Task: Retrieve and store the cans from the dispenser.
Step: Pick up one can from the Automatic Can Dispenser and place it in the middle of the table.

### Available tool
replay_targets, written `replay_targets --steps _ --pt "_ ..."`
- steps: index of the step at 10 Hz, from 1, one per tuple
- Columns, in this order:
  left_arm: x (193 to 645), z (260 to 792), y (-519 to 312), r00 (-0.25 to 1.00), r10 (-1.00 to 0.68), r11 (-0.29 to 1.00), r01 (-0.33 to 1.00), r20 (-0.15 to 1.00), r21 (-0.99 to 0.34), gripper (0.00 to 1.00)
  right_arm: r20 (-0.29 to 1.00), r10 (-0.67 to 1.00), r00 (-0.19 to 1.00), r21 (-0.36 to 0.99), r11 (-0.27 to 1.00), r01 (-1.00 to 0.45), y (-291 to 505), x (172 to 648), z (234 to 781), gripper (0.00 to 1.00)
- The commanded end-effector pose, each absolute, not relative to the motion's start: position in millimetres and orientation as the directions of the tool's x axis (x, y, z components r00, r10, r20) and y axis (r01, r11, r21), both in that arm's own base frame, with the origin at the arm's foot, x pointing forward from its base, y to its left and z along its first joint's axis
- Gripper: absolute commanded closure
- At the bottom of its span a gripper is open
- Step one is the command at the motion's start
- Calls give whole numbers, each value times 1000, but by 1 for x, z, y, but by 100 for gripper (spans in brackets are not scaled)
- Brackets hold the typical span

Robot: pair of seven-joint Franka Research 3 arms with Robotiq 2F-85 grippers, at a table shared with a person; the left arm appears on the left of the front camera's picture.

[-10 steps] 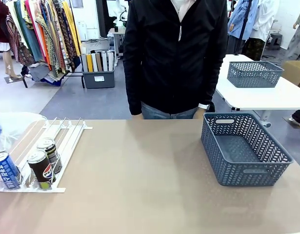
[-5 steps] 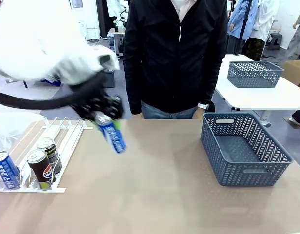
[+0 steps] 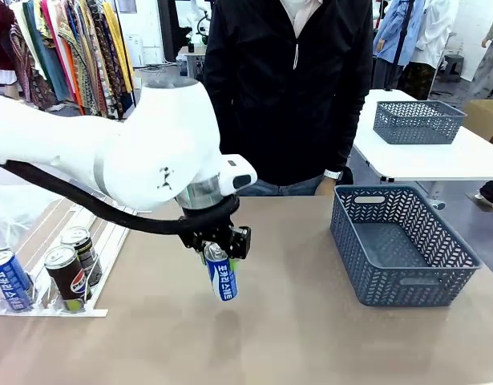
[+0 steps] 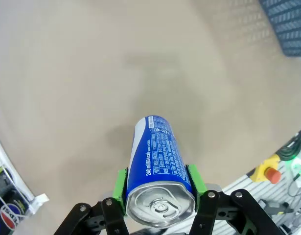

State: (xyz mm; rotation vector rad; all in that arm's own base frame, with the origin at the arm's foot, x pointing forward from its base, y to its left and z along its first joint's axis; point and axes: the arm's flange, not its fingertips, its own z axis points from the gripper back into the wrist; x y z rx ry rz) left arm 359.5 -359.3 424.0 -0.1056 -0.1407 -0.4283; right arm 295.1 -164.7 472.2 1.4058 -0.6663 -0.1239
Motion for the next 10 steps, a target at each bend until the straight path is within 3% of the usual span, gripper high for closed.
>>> replay_targets --steps 1,6,7,8,9,10 --pt "360 405 -370 886 -419 902 432 199 -22 100 354 -468 810 935 180 -305 -165 296 476 0" --pt "364 395 -378 891 -428 900 435 151 -15 100 354 -468 810 935 180 -305 -165 296 476 0" --pt "362 394 -378 890 -432 899 438 144 -10 89 354 -468 810 935 180 -305 -165 296 476 0" --pt "360 394 -379 889 -435 898 441 145 -6 31 354 -468 810 935 180 -305 -165 296 476 0" --pt "361 396 -379 886 -434 898 440 165 -1 0 354 -468 810 935 180 -305 -165 296 476 0" --pt "359 400 -376 885 -426 902 432 186 8 0 354 -468 810 935 180 -305 -165 296 476 0"
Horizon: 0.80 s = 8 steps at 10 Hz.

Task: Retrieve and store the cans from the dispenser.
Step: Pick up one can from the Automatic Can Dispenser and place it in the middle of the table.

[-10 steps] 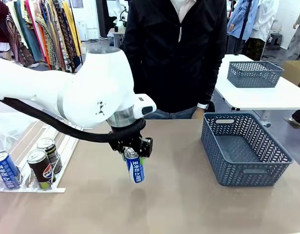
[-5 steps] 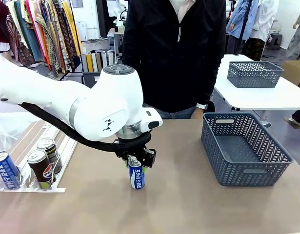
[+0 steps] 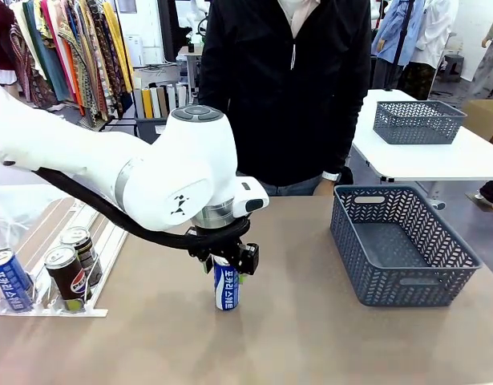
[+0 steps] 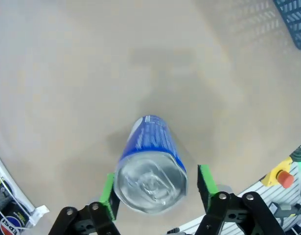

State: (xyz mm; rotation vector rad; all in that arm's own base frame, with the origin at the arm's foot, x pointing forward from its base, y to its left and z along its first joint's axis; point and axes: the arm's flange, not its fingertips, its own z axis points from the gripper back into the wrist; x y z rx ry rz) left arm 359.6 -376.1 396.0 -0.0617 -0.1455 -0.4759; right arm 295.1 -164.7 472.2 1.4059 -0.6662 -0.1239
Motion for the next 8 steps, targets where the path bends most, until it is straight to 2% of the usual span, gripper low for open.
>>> replay_targets --steps 1,3,4,5,8 --pt "358 410 -372 886 -414 906 423 210 -1 0 354 -468 810 935 180 -305 -165 296 476 0" --pt "350 450 -351 884 -370 915 400 287 -54 0 354 -468 810 935 180 -305 -165 296 476 0" --pt "343 477 -334 897 -340 928 369 283 -53 0 354 -468 810 935 180 -305 -165 296 476 0" --pt "339 503 -311 912 -339 929 363 231 -73 0 354 -468 810 935 180 -305 -165 296 476 0" --pt "344 577 -193 942 -281 887 328 184 -325 0 354 -468 810 935 180 -305 -165 296 476 0"
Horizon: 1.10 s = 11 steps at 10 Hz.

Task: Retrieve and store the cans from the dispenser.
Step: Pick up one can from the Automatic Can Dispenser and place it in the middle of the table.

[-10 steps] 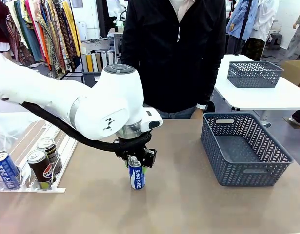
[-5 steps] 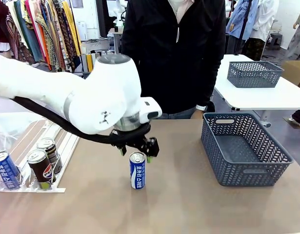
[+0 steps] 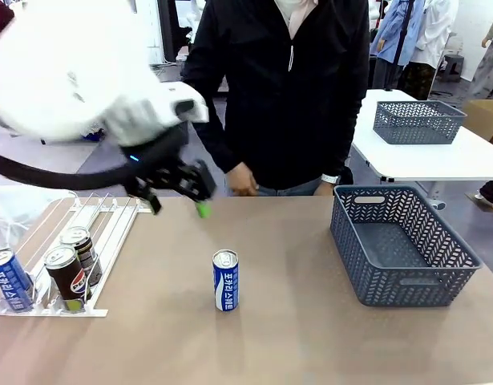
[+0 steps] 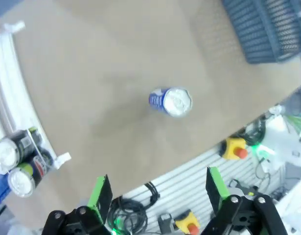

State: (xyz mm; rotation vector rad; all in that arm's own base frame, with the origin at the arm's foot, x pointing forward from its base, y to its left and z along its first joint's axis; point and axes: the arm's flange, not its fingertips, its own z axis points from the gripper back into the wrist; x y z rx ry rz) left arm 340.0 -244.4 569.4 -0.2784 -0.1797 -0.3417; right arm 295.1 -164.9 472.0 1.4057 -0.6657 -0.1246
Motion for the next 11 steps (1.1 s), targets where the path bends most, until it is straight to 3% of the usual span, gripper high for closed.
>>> replay_targets --steps 1,3,6,9,10,11 --pt "348 592 -139 964 -172 883 241 201 -402 0 354 -468 810 935 180 -305 -165 296 476 0" --pt "347 595 -20 982 -55 785 153 178 -601 0 354 -468 810 935 180 -305 -165 296 476 0" --pt "319 545 112 980 142 537 39 136 -842 0 354 -468 810 935 180 -305 -165 296 476 0" --pt "289 491 177 925 371 243 -13 80 -970 0 354 -468 810 935 180 -305 -165 296 476 0" --pt "295 516 163 960 261 441 -26 100 -897 0 354 -468 810 935 180 -305 -165 296 476 0" --pt "295 516 163 960 261 441 -26 100 -897 0 354 -468 810 935 180 -305 -165 296 476 0"
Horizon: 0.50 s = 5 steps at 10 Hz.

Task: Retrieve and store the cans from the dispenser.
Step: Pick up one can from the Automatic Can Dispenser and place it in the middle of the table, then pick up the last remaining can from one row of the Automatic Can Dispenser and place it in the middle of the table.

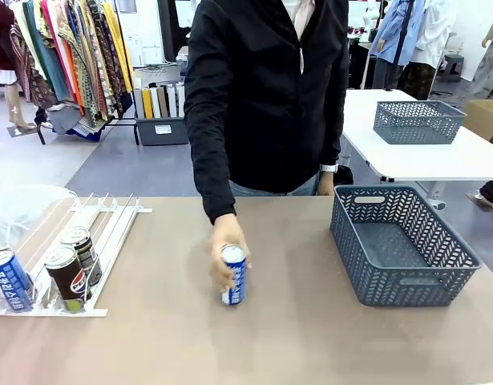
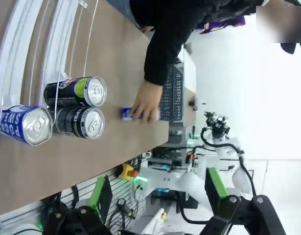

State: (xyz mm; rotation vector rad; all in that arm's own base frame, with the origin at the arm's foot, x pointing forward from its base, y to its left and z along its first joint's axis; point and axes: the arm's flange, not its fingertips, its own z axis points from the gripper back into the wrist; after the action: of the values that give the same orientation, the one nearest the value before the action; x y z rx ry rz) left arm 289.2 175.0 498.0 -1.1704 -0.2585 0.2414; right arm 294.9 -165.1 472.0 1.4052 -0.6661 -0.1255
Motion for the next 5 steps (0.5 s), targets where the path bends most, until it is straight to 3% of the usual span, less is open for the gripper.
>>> replay_targets --steps 1,5 --pt "295 516 163 960 261 441 -26 100 -897 0 354 -468 810 935 180 -305 -165 296 476 0" --pt "295 516 163 960 261 441 -26 100 -897 0 354 -468 810 935 180 -305 -165 296 476 0"
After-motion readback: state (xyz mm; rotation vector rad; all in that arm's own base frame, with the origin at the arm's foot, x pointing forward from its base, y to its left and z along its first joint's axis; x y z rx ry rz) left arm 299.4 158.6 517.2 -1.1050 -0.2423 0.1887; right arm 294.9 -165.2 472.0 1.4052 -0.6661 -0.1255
